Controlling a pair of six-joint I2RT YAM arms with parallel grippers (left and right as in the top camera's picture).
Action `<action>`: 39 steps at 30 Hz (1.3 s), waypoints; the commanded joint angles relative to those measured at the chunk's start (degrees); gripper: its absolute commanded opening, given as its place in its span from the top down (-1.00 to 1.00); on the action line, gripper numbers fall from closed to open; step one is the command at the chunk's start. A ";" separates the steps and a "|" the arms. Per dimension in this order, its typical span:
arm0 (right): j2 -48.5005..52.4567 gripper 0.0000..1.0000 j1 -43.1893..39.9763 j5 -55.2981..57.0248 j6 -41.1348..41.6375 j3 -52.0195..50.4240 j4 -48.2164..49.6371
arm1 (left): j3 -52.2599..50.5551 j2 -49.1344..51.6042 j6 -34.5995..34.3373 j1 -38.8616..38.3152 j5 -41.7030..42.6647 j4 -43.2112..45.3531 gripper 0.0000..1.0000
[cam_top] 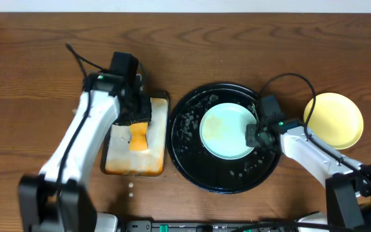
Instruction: Clean dirty plates on tray and stack at the side
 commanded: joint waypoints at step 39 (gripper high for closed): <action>1.62 0.81 0.17 -2.95 3.56 1.95 -4.42 | 0.04 -15.41 1.53 0.02 0.61 -0.11 -0.66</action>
